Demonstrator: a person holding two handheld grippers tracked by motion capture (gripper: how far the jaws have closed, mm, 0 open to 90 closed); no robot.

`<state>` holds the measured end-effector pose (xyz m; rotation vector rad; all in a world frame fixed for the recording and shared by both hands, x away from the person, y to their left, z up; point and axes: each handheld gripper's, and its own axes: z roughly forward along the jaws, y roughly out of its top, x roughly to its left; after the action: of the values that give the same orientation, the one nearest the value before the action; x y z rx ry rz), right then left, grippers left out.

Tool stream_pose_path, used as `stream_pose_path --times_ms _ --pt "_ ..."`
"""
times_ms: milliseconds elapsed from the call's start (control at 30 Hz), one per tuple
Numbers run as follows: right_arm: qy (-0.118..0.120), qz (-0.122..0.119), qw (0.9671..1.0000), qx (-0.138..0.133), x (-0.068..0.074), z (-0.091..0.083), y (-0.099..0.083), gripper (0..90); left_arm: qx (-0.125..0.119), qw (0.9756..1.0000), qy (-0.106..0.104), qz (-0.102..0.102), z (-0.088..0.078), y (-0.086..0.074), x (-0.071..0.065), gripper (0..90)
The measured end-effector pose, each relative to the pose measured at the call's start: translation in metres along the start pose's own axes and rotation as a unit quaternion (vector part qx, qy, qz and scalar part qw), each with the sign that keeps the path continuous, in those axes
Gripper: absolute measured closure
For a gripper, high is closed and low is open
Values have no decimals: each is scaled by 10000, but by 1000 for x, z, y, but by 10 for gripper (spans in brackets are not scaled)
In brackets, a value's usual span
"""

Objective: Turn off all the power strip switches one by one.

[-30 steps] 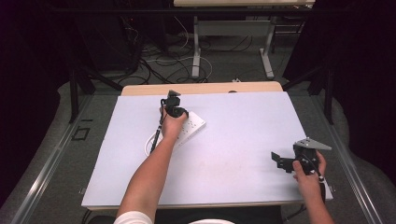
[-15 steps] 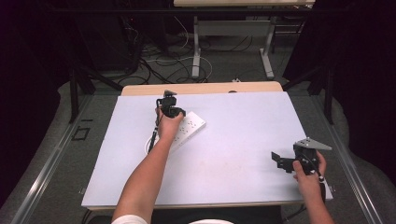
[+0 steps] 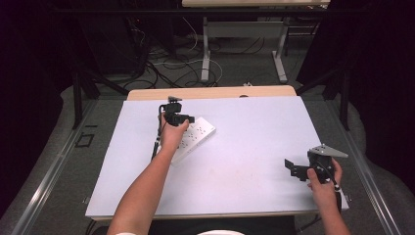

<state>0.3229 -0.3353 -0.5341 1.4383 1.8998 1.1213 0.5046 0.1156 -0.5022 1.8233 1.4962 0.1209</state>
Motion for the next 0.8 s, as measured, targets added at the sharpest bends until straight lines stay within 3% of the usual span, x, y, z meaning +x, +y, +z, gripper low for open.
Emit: stream_pose_path --times_ms 67,200,433,500,533,633,800 --pt "-2 46 10000 15 1 0 0 21 73 9999 -15 111 -4 -2 1 707" --pt "-16 30 10000 12 1 -1 0 21 107 9998 -126 106 -10 -7 2 659" --pt "34 42 10000 60 1 -1 0 21 -33 9993 -271 237 -27 -15 5 545" --pt "36 36 10000 53 1 -1 0 21 -209 9988 -184 398 -31 -19 5 492" --pt "33 37 10000 50 1 -1 1 21 -134 9985 -182 489 -35 -20 6 478" --pt "33 39 10000 50 1 -1 1 21 -335 9980 -84 536 -43 -26 6 418" --pt "15 25 10000 64 2 -2 1 21 -599 9965 -99 582 -59 -35 10 336"
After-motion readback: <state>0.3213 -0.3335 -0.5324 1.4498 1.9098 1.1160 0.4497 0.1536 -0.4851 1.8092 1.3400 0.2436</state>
